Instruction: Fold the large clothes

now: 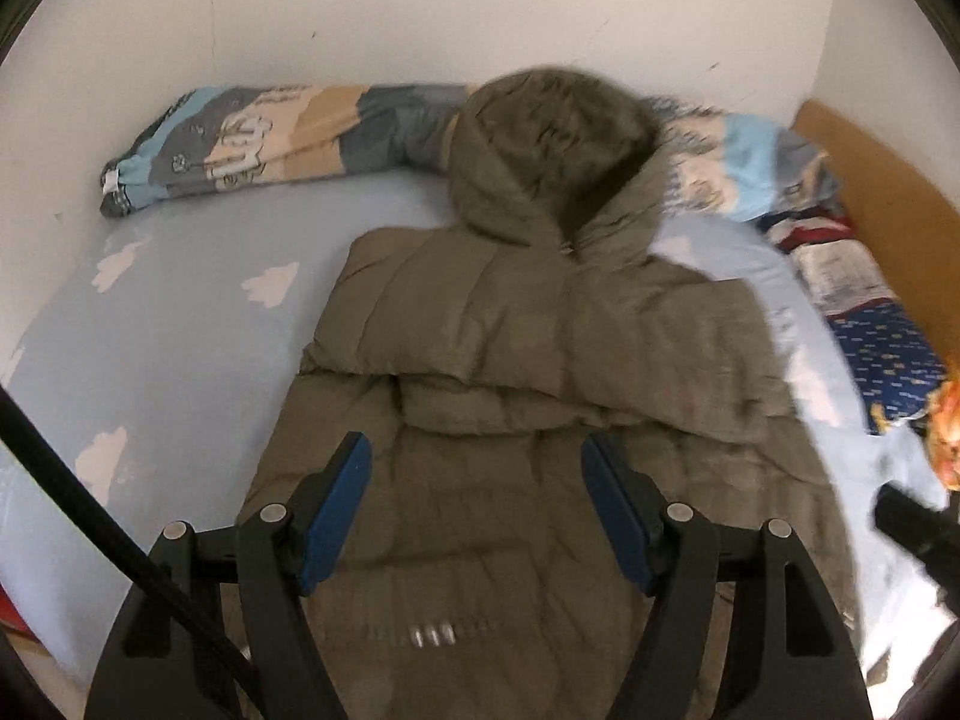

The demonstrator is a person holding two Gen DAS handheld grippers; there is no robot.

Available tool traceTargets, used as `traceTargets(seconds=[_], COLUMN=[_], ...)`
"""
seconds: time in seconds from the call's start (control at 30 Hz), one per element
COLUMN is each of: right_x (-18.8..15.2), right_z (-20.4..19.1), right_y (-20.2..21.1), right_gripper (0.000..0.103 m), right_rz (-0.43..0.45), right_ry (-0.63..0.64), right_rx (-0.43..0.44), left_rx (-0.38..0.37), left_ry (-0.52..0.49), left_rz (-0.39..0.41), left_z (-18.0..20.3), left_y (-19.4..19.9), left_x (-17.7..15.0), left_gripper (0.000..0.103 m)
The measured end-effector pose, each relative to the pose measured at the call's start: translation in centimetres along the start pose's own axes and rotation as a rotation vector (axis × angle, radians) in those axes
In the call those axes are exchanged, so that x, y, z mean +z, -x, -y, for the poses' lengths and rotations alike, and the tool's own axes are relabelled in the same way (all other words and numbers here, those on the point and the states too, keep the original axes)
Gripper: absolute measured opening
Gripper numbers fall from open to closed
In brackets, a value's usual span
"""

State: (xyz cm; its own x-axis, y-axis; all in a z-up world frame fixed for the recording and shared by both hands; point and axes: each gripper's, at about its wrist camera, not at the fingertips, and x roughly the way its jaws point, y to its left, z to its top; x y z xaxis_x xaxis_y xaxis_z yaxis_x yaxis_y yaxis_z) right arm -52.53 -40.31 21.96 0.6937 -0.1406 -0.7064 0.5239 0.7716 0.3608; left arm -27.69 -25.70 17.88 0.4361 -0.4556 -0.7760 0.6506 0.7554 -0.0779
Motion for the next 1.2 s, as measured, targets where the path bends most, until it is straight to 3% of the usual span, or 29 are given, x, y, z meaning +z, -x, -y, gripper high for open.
traceTargets(seconds=[0.17, 0.3, 0.43, 0.53, 0.67, 0.8, 0.97, 1.1, 1.2], right_x=[5.2, 8.3, 8.8, 7.9, 8.7, 12.3, 18.2, 24.6, 29.9], right_z=[-0.1, -0.3, 0.8, 1.5, 0.9, -0.9, -1.9, -1.6, 0.4], right_y=[-6.0, -12.7, -19.0, -21.6, -20.9, -16.7, -14.1, -14.5, -15.8], right_gripper=[0.040, 0.040, 0.040, 0.040, 0.040, 0.040, 0.044, 0.056, 0.058], right_rz=[-0.040, -0.102, -0.210, -0.264, -0.278, -0.191, -0.088, -0.004, 0.031], right_ry=[0.013, 0.028, 0.017, 0.010, 0.037, 0.090, 0.144, 0.163, -0.008], right_rx=[-0.060, -0.099, -0.136, -0.154, -0.155, -0.128, -0.155, -0.195, -0.083], left_rx=[0.014, 0.041, 0.043, 0.073, 0.010, -0.024, -0.060, -0.068, -0.081], left_ry=[0.071, 0.061, 0.065, 0.023, 0.053, 0.052, 0.126, 0.150, 0.165], left_rz=[-0.059, -0.127, -0.188, -0.167, -0.077, 0.011, 0.003, -0.027, -0.034], left_z=[-2.2, -3.5, -3.9, -3.3, -3.1, -2.8, -4.5, -5.5, -6.1], left_y=[-6.0, -8.8, -10.6, -10.4, -8.3, -6.1, -6.0, -6.7, -6.7], left_x=[1.4, 1.2, 1.0, 1.3, 3.1, 5.4, 7.0, 7.1, 7.0], left_gripper=[0.071, 0.071, 0.071, 0.071, 0.071, 0.071, 0.071, 0.071, 0.071])
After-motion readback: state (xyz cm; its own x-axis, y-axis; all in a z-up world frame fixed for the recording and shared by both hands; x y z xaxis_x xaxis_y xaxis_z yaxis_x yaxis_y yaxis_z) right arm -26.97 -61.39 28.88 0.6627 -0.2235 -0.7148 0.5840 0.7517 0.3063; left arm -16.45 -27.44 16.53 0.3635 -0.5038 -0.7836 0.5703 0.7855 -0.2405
